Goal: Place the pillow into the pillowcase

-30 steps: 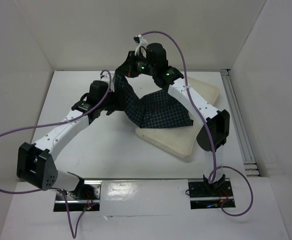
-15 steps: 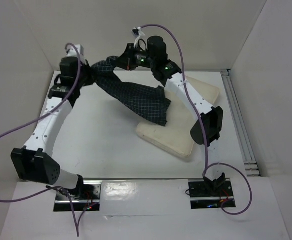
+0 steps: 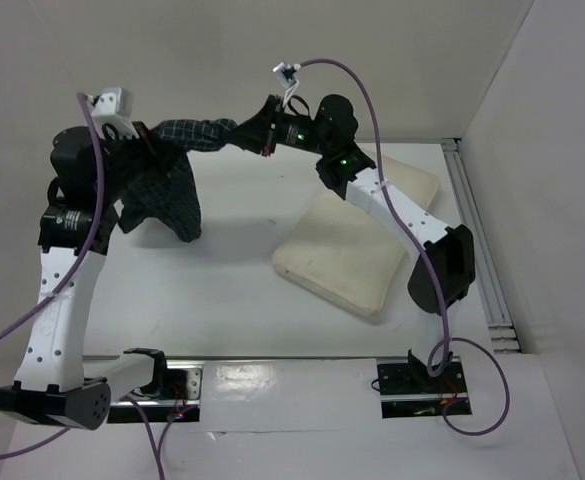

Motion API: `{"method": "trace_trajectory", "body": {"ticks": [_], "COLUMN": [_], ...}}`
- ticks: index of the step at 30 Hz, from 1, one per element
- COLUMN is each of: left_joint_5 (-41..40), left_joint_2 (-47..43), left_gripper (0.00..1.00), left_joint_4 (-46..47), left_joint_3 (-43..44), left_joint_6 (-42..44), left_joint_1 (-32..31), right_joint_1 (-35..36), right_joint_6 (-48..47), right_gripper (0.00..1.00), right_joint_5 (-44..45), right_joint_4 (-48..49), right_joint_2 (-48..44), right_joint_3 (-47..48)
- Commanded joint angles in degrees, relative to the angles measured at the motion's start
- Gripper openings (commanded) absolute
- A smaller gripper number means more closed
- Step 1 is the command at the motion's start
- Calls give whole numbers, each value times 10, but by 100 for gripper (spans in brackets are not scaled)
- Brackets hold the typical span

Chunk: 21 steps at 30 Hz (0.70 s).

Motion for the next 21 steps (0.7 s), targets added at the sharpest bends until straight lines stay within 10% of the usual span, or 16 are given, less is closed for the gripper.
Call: {"method": "trace_trajectory", "body": {"ticks": [1, 4, 6, 7, 12, 15, 21], "left_joint_5": [33, 165, 173, 174, 50, -83, -159], "left_joint_2": [-42, -54, -48, -40, 31, 63, 179], "left_gripper": [0, 27, 76, 83, 87, 63, 76], "left_joint_4": [20, 25, 20, 15, -53, -97, -207], "left_joint_3": [-65, -167, -207, -220, -175, -135, -92], "left_joint_6": [-21, -8, -1, -1, -3, -36, -65], "left_joint_1": [19, -1, -15, -15, -15, 1, 18], "right_joint_1": [-69, -107, -140, -152, -199, -183, -94], "right_joint_6": [20, -18, -81, -97, -154, -211, -190], "right_gripper": [0, 2, 25, 51, 75, 87, 94], "right_joint_5": [9, 9, 28, 49, 145, 275, 502], "right_joint_4": [51, 9, -81, -107, -261, -376, -536], "right_joint_2": [-35, -65, -83, -88, -105, -130, -153], "right_joint_3": [-165, -250, -279, -289, -245, -223, -281]}}
